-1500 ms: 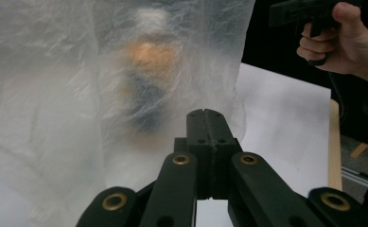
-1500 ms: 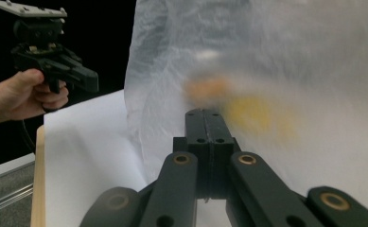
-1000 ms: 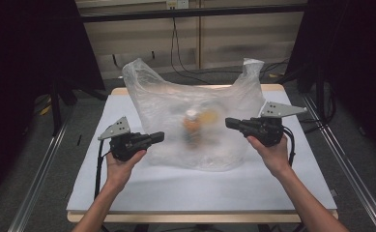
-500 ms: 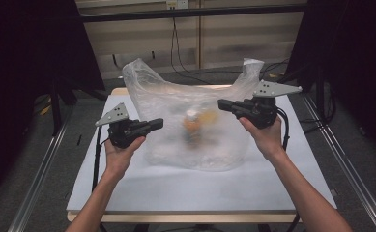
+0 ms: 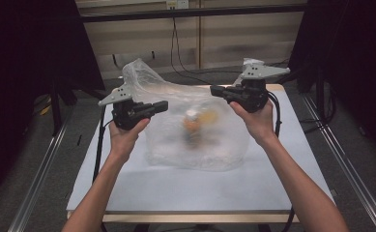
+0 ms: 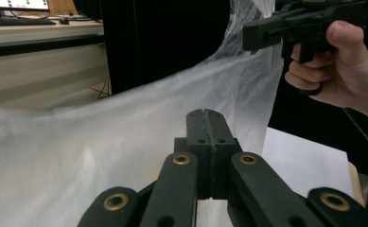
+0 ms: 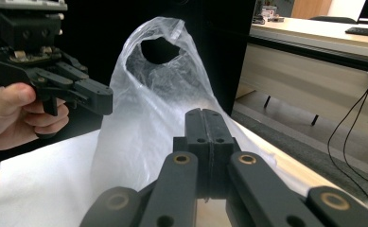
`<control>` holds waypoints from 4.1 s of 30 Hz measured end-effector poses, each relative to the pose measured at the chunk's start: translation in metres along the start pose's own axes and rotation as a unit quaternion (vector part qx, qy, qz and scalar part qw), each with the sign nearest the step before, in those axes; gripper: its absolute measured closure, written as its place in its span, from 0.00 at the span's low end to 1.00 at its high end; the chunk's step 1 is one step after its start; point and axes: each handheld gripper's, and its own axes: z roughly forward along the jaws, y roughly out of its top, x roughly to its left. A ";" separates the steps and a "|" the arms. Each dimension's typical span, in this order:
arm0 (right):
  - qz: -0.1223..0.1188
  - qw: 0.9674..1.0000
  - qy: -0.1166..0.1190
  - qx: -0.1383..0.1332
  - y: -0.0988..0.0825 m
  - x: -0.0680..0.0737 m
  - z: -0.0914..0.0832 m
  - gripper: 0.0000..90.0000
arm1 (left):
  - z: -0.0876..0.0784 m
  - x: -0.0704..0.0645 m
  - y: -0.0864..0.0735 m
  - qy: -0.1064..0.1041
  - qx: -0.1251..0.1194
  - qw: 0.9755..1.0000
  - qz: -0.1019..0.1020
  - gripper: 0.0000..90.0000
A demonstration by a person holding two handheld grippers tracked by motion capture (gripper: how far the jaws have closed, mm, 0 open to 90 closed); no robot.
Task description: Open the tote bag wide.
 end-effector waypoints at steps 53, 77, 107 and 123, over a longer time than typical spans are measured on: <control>0.052 0.986 0.020 0.155 -0.113 -0.010 0.060 1.00 | 0.065 0.015 -0.068 0.001 0.152 0.988 -0.029 1.00; 0.079 0.965 0.047 0.246 -0.193 -0.021 0.065 1.00 | 0.081 0.023 -0.152 0.008 0.276 0.960 -0.048 1.00; 0.065 0.977 0.028 0.200 -0.175 -0.017 0.006 1.00 | 0.005 0.010 -0.139 0.000 0.220 0.975 -0.041 1.00; 0.039 0.995 0.030 0.086 -0.090 -0.017 -0.016 1.00 | -0.006 -0.011 -0.055 -0.025 0.112 0.993 0.017 1.00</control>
